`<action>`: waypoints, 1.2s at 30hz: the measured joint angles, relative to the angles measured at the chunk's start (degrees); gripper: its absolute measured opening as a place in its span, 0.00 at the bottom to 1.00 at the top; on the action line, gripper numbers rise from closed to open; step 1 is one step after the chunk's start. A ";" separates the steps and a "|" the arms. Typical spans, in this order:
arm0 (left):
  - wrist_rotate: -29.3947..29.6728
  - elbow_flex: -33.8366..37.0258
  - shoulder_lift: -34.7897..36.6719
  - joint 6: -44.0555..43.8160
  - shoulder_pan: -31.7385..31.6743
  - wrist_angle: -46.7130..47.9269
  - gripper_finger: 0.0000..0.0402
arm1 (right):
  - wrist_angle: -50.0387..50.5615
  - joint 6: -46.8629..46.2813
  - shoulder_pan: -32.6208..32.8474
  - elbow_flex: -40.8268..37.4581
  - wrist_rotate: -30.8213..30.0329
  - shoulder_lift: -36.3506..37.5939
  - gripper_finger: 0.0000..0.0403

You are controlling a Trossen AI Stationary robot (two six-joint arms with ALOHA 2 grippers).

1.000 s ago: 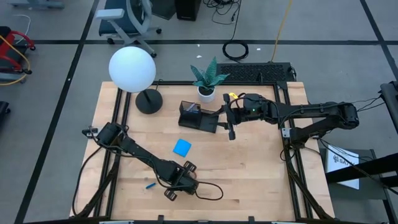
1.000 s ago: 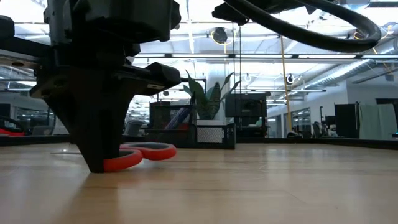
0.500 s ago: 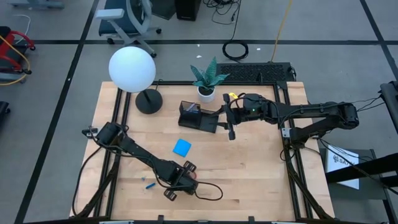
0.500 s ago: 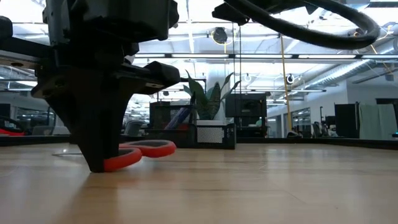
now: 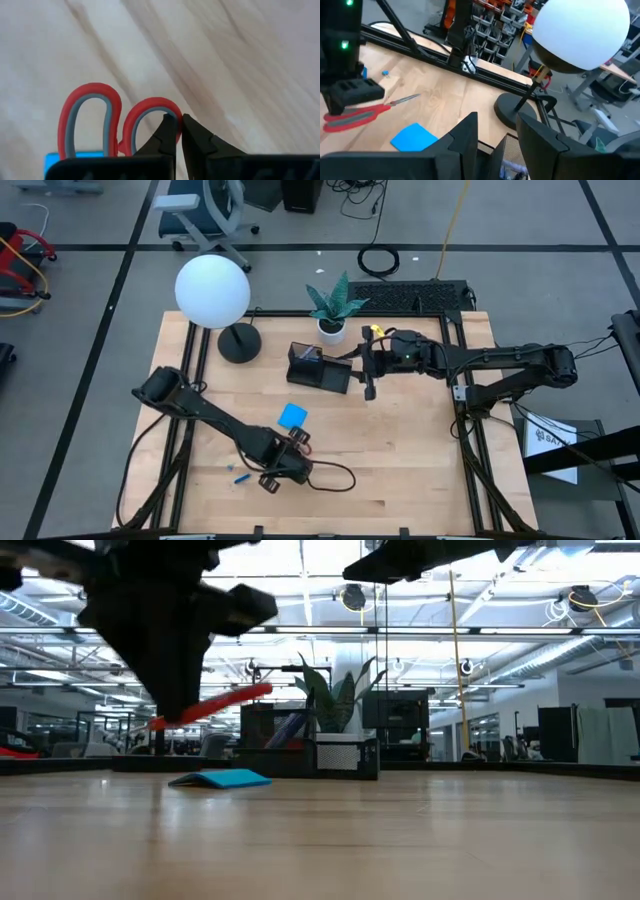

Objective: Pick and place office supplies into organizer
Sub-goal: Put the red scissors into the desk organizer

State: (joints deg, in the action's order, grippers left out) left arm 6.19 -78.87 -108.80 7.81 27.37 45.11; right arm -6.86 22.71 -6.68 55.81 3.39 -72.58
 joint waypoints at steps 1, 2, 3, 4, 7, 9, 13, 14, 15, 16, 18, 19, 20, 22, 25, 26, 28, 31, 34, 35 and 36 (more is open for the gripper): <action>0.10 0.00 0.68 -0.01 -0.11 0.06 0.03 | 0.08 0.52 0.04 0.00 -0.16 0.00 0.31; 0.19 0.00 1.47 -0.32 -0.15 0.29 0.03 | 0.22 0.87 0.11 0.00 -0.34 0.00 0.31; 0.38 0.00 2.30 -0.45 -0.26 0.63 0.02 | 0.26 0.98 0.27 0.00 -0.34 0.00 0.31; 0.40 0.00 3.35 -0.39 -0.45 0.82 0.02 | 0.23 1.16 0.39 0.00 -0.36 0.00 0.31; 0.61 -0.04 6.65 -0.17 -0.43 0.24 0.00 | 0.29 2.13 0.87 0.00 -0.18 0.13 0.31; 0.77 -0.08 8.63 0.36 -0.43 -0.75 0.00 | 0.22 2.95 1.48 0.00 -0.10 0.20 0.31; 0.64 -0.16 12.01 2.27 -0.34 -2.96 0.00 | 0.21 5.19 2.78 0.00 3.89 0.20 0.31; 0.31 -0.17 12.66 2.61 -0.34 -3.08 0.00 | 0.06 5.35 3.10 0.00 4.34 0.20 0.31; 0.26 -0.17 13.12 2.83 -0.34 -2.76 0.00 | -0.12 5.57 3.43 0.00 4.37 0.20 0.31; 0.16 -0.17 13.38 3.06 -0.34 -2.75 0.00 | -0.11 5.65 3.73 0.00 4.36 0.20 0.31; -1.39 -0.20 13.83 3.00 -0.61 -1.84 0.00 | 0.85 5.59 4.27 0.00 4.36 0.52 0.31; -1.69 -0.17 13.92 2.34 -0.72 -0.62 0.01 | 1.11 5.33 4.58 0.00 4.35 0.60 0.31; -1.53 -0.15 13.93 1.37 -0.96 -0.02 0.01 | 1.27 5.05 4.86 0.02 4.36 0.66 0.31; -0.08 -0.20 13.93 -1.01 -1.30 1.54 0.04 | 2.57 4.39 5.48 0.04 4.36 0.66 0.31; 0.15 -0.09 13.91 -2.61 -1.99 5.57 0.07 | 5.95 4.58 6.80 0.04 4.36 0.31 0.31; 0.27 -0.09 13.90 -3.04 -2.10 5.59 0.08 | 7.41 4.82 7.32 0.04 4.35 0.29 0.31; 1.12 -0.07 14.01 -3.10 -2.37 5.86 0.08 | 8.65 4.76 8.37 0.04 4.36 0.10 0.31; 3.10 0.00 15.16 -3.72 -2.67 5.76 0.09 | 9.75 3.72 10.04 0.04 4.37 -0.21 0.31; 6.05 0.00 17.29 -5.10 -3.61 5.17 0.09 | 10.20 3.57 11.97 0.05 4.37 -1.03 0.31; 7.37 0.02 18.20 -5.53 -3.79 5.19 0.09 | 10.17 3.53 12.57 0.07 4.38 -1.47 0.31; 8.58 0.02 19.06 -5.76 -4.08 5.00 0.09 | 10.57 3.51 13.25 0.04 4.38 -2.03 0.31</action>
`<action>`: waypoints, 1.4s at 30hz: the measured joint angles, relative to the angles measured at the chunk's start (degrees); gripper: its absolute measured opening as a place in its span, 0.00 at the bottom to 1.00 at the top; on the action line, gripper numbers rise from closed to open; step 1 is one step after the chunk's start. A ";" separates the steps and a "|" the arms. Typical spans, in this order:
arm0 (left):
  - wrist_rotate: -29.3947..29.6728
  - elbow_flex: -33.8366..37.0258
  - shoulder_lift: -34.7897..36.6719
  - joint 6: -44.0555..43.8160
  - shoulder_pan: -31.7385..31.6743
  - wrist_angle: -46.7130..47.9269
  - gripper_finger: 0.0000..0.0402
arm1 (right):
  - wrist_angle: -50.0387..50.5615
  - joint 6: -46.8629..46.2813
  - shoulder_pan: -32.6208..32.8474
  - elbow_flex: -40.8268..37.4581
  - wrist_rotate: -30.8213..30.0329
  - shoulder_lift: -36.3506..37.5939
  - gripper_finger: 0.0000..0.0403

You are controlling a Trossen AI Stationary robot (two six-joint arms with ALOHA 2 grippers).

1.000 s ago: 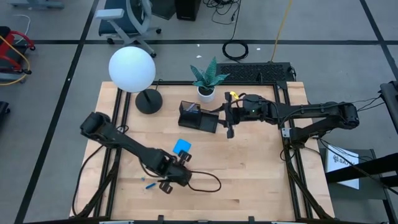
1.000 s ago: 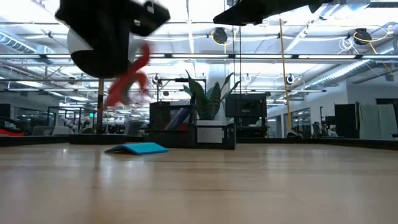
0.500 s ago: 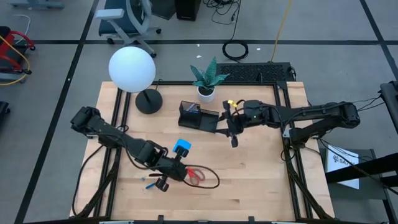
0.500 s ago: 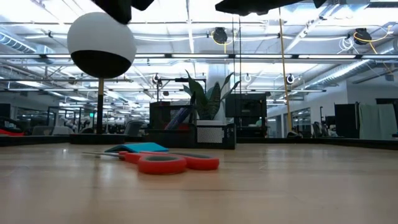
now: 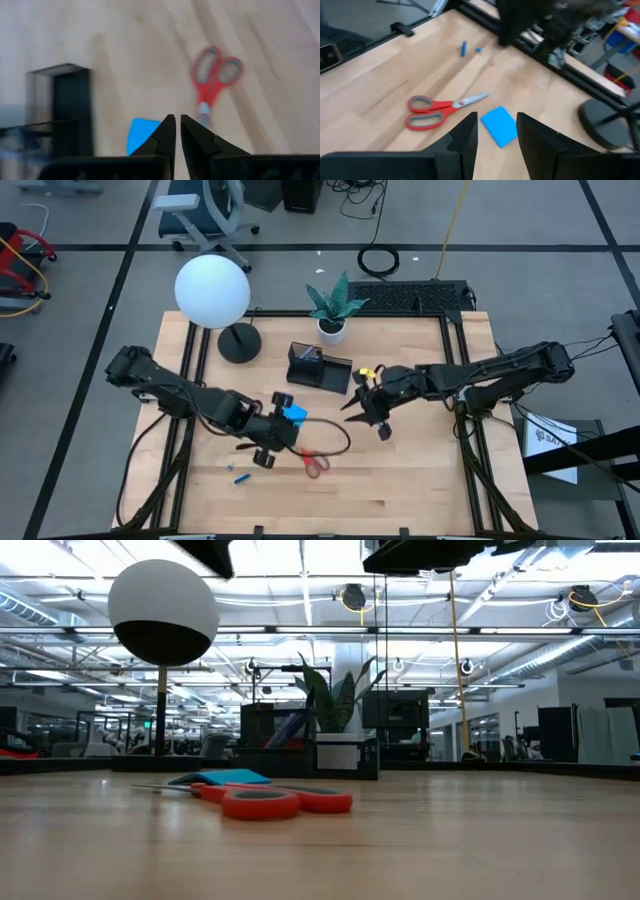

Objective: Pick and place office supplies into organizer
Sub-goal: Put the red scissors into the desk organizer

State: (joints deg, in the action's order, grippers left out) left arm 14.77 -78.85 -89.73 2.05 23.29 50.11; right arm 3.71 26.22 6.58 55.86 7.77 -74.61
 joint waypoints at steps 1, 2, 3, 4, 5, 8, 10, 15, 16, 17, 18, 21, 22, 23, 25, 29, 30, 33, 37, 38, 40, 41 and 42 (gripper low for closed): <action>0.85 0.00 1.02 -0.09 -0.43 -0.63 0.09 | -0.31 0.02 0.61 -0.02 0.00 -0.81 0.31; 1.75 -0.01 2.20 -0.06 -0.82 -1.06 0.09 | -1.26 0.02 1.05 -0.02 -0.02 -1.60 0.31; 2.57 0.00 3.56 -0.12 -1.10 -0.93 0.09 | -2.01 0.01 1.51 -0.02 -0.04 -2.48 0.31; 3.63 0.00 4.87 -0.40 -1.46 -0.80 0.09 | -2.46 -0.04 1.85 -0.01 -0.04 -3.50 0.31; 5.27 0.00 6.09 -0.71 -1.98 -1.30 0.09 | -2.67 -0.20 2.17 0.06 -0.05 -4.58 0.31; 10.38 0.00 10.10 -1.11 -3.16 -2.48 0.09 | -2.05 -2.00 2.40 1.56 -0.04 -8.60 0.31; 12.71 -0.01 12.79 -0.69 -4.16 -4.48 0.09 | -0.11 -3.27 2.35 3.70 -0.14 -10.87 0.31; 16.67 -0.02 18.66 1.99 -6.73 -8.26 0.09 | 9.27 -4.93 2.59 10.33 3.29 -16.86 0.31; 17.14 -0.02 19.78 2.64 -7.28 -8.87 0.09 | 10.65 -4.71 2.84 11.51 4.34 -17.99 0.31; 17.39 0.00 20.78 3.13 -7.92 -9.41 0.09 | 11.79 -4.24 3.23 12.51 4.67 -18.98 0.31; 17.42 -0.02 21.60 3.67 -8.66 -10.53 0.09 | 12.96 -3.59 3.67 13.40 4.46 -20.00 0.31; 17.39 -0.07 23.68 4.58 -10.65 -10.91 0.09 | 15.38 1.26 5.07 14.85 4.21 -22.16 0.31; 17.39 -0.07 24.09 4.53 -11.12 -10.96 0.09 | 15.39 3.12 5.51 14.66 4.20 -22.32 0.31; 17.34 -0.07 24.44 4.40 -11.66 -10.90 0.09 | 15.01 4.71 5.85 14.38 4.22 -22.28 0.31; 16.81 -0.07 24.68 4.28 -12.20 -10.81 0.09 | 13.54 6.57 6.21 13.73 4.26 -21.78 0.31; 14.75 -0.03 24.61 4.91 -12.30 -10.71 0.09 | 11.20 8.24 6.22 11.00 4.22 -21.33 0.31; 13.92 -0.02 24.60 5.13 -12.29 -10.69 0.09 | 10.63 6.39 6.22 10.38 4.23 -21.40 0.31; 13.45 -0.02 24.55 5.33 -12.30 -10.85 0.09 | 9.71 2.93 6.26 9.21 4.11 -21.31 0.31; 13.56 -0.02 24.52 5.60 -12.41 -12.17 0.09 | 10.24 3.20 7.96 8.35 -6.19 -21.69 0.31; 13.54 -0.01 24.52 5.62 -12.41 -12.71 0.09 | 10.61 3.99 8.58 8.35 -9.19 -21.87 0.31; 13.32 -0.01 24.52 5.18 -12.39 -13.31 0.09 | 12.09 6.49 9.85 8.35 -11.06 -21.88 0.31; 13.30 0.00 24.52 5.00 -12.39 -13.77 0.09 | 11.76 7.60 10.41 8.35 -10.62 -21.86 0.31; 13.30 -0.02 24.52 5.08 -12.39 -14.01 0.09 | 11.25 8.18 10.93 8.38 -10.02 -21.86 0.31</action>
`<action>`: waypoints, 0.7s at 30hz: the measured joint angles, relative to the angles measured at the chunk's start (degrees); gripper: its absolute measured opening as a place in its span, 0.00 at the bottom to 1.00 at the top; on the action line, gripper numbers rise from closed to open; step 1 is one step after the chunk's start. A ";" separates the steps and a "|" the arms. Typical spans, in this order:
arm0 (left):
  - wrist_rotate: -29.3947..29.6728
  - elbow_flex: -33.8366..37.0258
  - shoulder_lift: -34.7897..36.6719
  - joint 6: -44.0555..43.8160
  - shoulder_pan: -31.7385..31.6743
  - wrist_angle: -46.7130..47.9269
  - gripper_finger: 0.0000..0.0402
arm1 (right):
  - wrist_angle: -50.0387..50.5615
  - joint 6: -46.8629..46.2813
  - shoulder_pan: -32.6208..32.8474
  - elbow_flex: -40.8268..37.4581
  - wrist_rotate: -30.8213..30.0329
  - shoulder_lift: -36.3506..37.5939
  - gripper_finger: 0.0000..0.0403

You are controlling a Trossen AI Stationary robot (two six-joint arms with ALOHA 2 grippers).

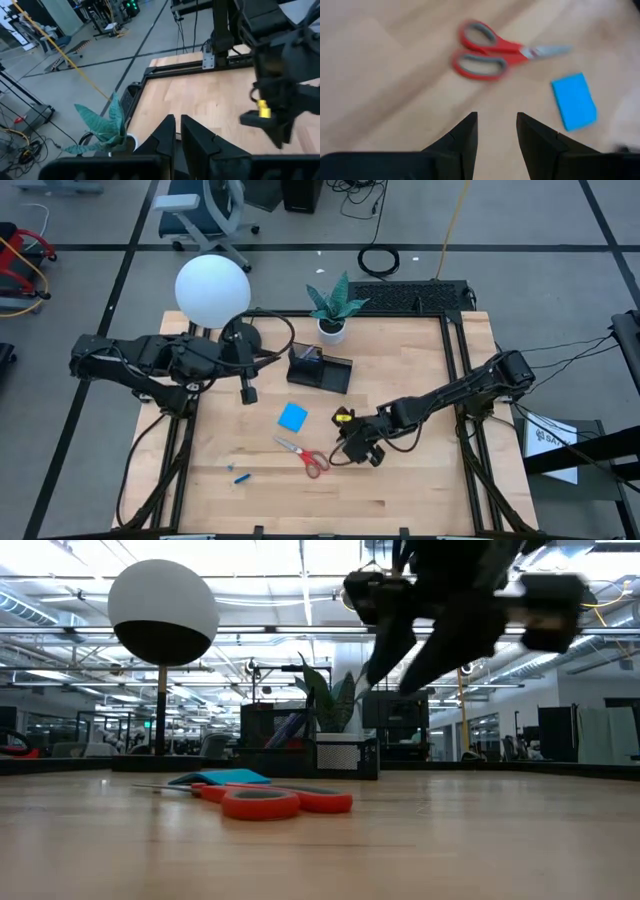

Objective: Pick and place office supplies into organizer
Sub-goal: Put the red scissors into the desk organizer

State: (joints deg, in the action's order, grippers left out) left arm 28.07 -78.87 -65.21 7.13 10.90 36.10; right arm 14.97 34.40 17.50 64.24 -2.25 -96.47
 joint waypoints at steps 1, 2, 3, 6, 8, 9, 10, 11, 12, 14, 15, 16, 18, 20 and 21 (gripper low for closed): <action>-0.01 0.02 0.00 0.10 -0.01 0.11 0.09 | 0.32 0.25 0.38 0.33 0.83 0.00 0.31; 0.00 0.00 0.00 -0.22 -0.02 0.00 0.09 | 0.95 0.30 0.78 0.95 1.04 -0.01 0.31; -0.10 0.02 0.00 -0.85 0.00 -0.48 0.09 | 1.44 0.37 1.06 1.76 1.02 -0.02 0.31; -6.23 0.02 0.00 -1.15 -0.02 -4.14 0.09 | 4.21 1.28 1.39 4.17 0.99 0.04 0.31; -12.62 0.02 0.00 -0.04 0.00 -7.13 0.09 | 6.09 1.34 1.37 5.84 1.19 -0.02 0.31; -15.27 0.02 0.00 0.43 0.02 -8.07 0.09 | 7.16 1.67 1.37 6.75 2.23 -0.02 0.31; -17.30 0.00 0.00 1.03 0.07 -8.63 0.09 | 7.96 2.12 1.33 7.58 3.36 -0.09 0.31; -18.40 0.02 0.00 1.64 0.05 -8.93 0.09 | 8.50 2.42 1.26 8.47 3.97 -0.52 0.31; -19.05 0.00 0.00 2.11 0.03 -8.99 0.09 | 9.26 2.68 1.26 9.57 4.03 -1.24 0.31; -19.06 0.02 0.00 2.37 0.00 -8.83 0.09 | 13.61 4.08 1.28 12.54 4.07 -4.21 0.31; -19.06 0.08 0.00 2.33 -0.02 -9.01 0.09 | 16.71 5.11 1.28 14.45 4.06 -6.14 0.31; -19.05 0.44 0.01 2.28 -0.04 -9.65 0.09 | 19.55 6.13 1.37 16.60 4.09 -8.54 0.31; -18.79 1.55 0.10 2.33 -0.06 -10.62 0.09 | 24.59 7.91 1.41 21.25 5.67 -13.05 0.31; -18.78 3.56 0.78 2.33 -0.06 -11.87 0.09 | 27.85 10.19 1.42 25.32 9.19 -16.96 0.31; -18.60 4.79 1.29 2.30 -0.10 -13.03 0.09 | 29.05 11.31 1.47 26.88 10.08 -18.45 0.31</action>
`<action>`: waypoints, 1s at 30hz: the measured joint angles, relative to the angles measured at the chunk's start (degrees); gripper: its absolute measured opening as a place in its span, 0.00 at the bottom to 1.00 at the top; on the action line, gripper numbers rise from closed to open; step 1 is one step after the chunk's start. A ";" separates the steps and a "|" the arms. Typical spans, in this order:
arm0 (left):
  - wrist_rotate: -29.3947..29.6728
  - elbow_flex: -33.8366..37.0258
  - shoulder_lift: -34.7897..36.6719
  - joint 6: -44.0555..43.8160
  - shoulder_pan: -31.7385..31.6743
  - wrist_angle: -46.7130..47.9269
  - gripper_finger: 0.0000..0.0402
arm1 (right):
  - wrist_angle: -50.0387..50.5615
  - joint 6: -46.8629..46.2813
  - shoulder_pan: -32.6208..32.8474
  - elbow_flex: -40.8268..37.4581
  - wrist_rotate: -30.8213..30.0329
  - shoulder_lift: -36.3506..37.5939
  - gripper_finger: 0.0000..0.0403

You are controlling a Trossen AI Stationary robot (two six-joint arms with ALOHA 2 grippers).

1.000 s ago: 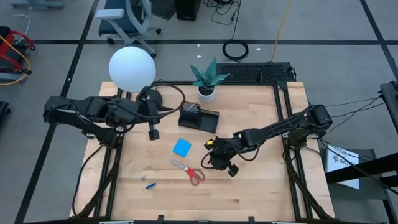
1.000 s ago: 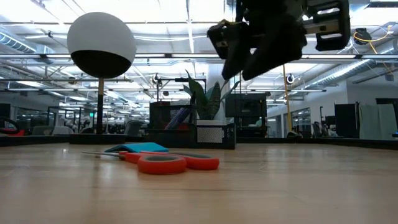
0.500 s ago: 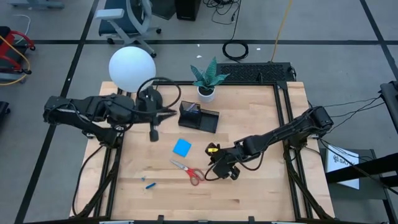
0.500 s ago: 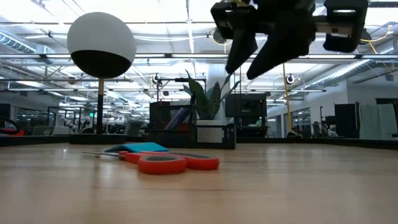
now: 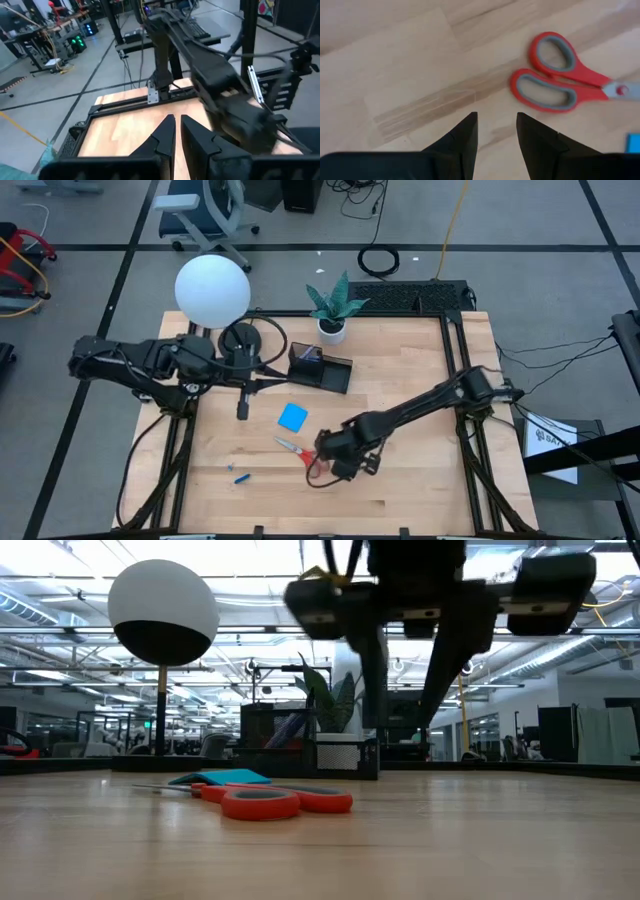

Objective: Pick and place office supplies into organizer
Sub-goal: Put the red scissors into the desk organizer

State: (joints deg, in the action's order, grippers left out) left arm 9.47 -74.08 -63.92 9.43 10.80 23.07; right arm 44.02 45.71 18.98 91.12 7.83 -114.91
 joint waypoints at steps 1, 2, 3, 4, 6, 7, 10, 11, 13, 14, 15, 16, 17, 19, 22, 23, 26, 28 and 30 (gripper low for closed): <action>0.46 1.26 0.72 -0.04 -0.03 -1.51 0.09 | 0.97 0.91 0.07 1.52 -0.29 -1.47 0.31; 0.85 2.70 1.60 -0.21 -0.05 -2.94 0.09 | 2.07 1.58 0.17 2.92 -0.55 -2.59 0.31; 1.08 4.26 2.64 -0.48 -0.05 -4.24 0.09 | 3.00 2.19 0.31 4.05 -0.75 -3.37 0.31; 1.06 5.87 3.74 -0.52 -0.05 -5.29 0.09 | 3.35 2.83 0.34 4.79 -0.97 -3.83 0.31; 1.08 9.16 5.96 -1.00 -0.05 -7.99 0.09 | 3.36 4.02 0.32 5.81 -0.54 -4.10 0.31; 1.10 10.98 7.15 -1.39 -0.05 -8.71 0.09 | 3.09 4.70 0.27 6.11 -0.31 -4.08 0.31; 1.10 16.11 10.44 -2.66 -0.05 -12.20 0.09 | 2.79 7.18 0.27 6.54 -0.28 -4.05 0.31; 1.10 17.78 11.38 -2.71 -0.05 -12.96 0.09 | 2.66 8.14 0.27 6.55 -0.27 -4.07 0.31; 1.10 20.85 13.00 -3.45 -0.05 -15.45 0.09 | 1.61 9.91 0.27 6.55 -0.26 -4.07 0.31; 1.11 22.12 13.66 -3.87 -0.07 -16.41 0.09 | 0.74 10.51 0.27 6.55 -0.24 -4.07 0.31; 1.24 22.97 14.22 -4.03 -0.07 -17.26 0.09 | -0.11 11.02 0.27 6.56 -0.14 -4.07 0.31; 1.42 23.39 14.70 -4.04 -0.07 -18.44 0.09 | -0.73 11.57 0.27 6.60 -0.10 -4.07 0.31; 1.54 23.57 15.25 -4.07 -0.10 -19.45 0.09 | -1.24 12.13 0.27 6.60 -0.10 -4.07 0.31; 1.58 23.71 16.44 -4.09 -0.12 -19.57 0.09 | -1.89 13.02 0.10 6.60 -0.06 -4.20 0.31; 1.56 23.71 16.83 -4.02 -0.12 -19.00 0.09 | -2.64 13.71 -0.35 6.64 -0.06 -5.10 0.31; 1.54 23.78 16.71 -4.00 -0.12 -18.49 0.09 | -2.59 13.72 -0.54 6.64 -0.06 -5.55 0.31; 1.54 23.82 16.61 -4.00 -0.12 -18.35 0.09 | -2.36 14.17 -0.87 6.64 -0.11 -6.79 0.31; 1.54 23.80 16.41 -3.98 -0.12 -18.70 0.09 | -2.24 14.37 -0.98 6.58 -0.04 -7.06 0.31; 1.54 23.80 16.26 -3.81 -0.12 -18.34 0.09 | -2.56 14.78 -1.03 6.57 0.85 -7.02 0.31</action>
State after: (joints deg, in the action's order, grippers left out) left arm 11.00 -50.28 -47.66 5.62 10.68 4.73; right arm 41.46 60.49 17.94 97.69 8.68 -121.93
